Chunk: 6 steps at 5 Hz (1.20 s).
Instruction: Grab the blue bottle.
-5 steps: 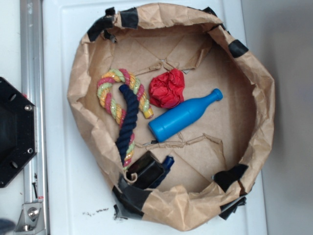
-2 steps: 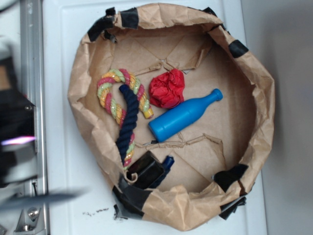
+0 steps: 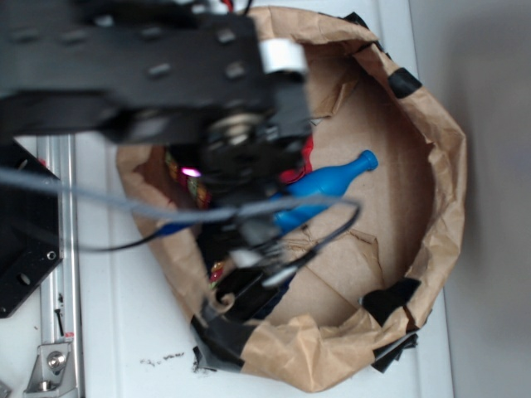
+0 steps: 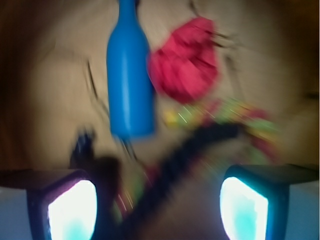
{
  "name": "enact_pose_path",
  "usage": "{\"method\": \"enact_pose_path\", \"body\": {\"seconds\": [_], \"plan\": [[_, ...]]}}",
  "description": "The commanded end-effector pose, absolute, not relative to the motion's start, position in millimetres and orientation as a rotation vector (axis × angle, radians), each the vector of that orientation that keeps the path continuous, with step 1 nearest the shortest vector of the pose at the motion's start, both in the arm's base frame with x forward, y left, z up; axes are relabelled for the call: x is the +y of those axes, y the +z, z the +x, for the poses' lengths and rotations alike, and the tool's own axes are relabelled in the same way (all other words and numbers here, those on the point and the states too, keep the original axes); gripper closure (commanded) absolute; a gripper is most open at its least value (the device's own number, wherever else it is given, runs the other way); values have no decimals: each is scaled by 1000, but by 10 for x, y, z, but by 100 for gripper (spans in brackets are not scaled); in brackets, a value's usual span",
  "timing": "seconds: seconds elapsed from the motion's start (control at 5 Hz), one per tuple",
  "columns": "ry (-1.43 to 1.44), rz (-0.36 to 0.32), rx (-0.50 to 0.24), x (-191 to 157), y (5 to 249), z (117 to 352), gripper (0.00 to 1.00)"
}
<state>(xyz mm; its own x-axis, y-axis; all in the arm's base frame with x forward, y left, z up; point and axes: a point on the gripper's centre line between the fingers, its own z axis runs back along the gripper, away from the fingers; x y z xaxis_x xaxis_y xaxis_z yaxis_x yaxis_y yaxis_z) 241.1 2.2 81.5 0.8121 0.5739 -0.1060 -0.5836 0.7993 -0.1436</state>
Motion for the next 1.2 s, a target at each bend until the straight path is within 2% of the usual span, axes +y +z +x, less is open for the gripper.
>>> {"method": "enact_pose_path", "body": {"seconds": [0.0,0.2,0.4,0.6,0.8,1.0], "plan": [[806,-276,-131,-109,415,2794,0],[663,-170,-77,-369,207,2937,0],[481,34,22,-426,113,3033,100],[289,18,-10,-323,576,2986,100],[70,-86,-10,-87,1073,2787,100],[31,-128,-34,114,1561,2561,100]]}}
